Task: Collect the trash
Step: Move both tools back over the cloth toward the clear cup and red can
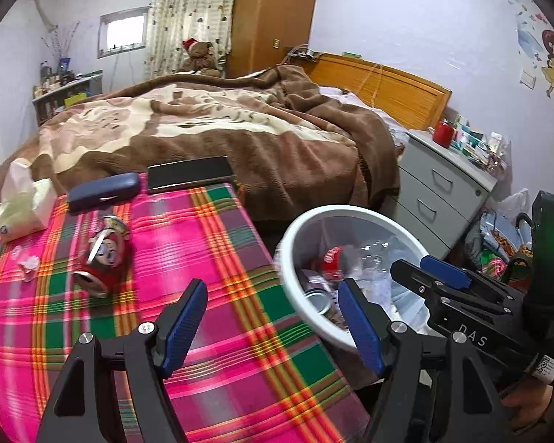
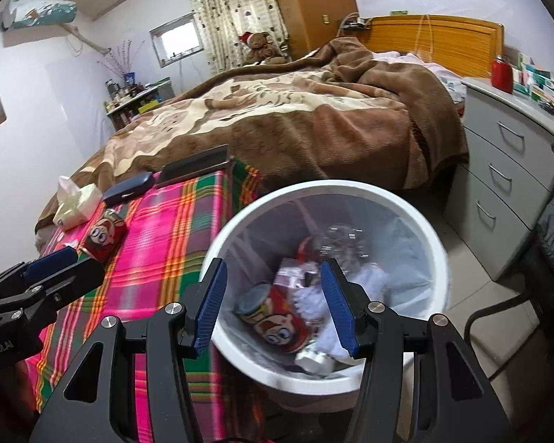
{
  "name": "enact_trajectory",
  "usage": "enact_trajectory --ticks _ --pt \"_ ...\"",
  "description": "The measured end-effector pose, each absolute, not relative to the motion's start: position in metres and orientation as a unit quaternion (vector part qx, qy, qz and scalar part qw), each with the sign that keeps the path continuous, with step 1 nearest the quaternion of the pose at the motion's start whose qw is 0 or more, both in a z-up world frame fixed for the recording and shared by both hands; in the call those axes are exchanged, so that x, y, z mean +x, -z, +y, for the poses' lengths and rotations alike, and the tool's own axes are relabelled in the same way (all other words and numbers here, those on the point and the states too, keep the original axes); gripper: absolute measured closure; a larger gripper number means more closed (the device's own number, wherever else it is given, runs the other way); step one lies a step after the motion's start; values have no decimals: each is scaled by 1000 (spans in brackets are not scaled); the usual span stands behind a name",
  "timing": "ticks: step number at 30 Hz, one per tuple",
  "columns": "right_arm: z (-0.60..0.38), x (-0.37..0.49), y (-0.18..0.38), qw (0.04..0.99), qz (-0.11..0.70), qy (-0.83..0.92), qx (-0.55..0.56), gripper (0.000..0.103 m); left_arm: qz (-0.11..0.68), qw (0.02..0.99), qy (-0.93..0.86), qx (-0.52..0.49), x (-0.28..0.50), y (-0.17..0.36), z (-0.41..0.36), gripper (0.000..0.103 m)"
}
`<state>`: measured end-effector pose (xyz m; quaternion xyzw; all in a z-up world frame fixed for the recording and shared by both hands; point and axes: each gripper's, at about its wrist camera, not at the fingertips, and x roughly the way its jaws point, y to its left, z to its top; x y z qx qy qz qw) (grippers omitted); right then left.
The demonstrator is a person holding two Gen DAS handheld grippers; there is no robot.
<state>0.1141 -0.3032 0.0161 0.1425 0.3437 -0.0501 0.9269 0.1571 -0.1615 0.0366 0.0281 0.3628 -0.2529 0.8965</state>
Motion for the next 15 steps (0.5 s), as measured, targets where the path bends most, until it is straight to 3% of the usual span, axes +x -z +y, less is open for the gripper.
enact_trajectory --ticks 15 --pt "-241 137 -21 931 343 -5 124 48 357 916 183 2 162 -39 -72 30"
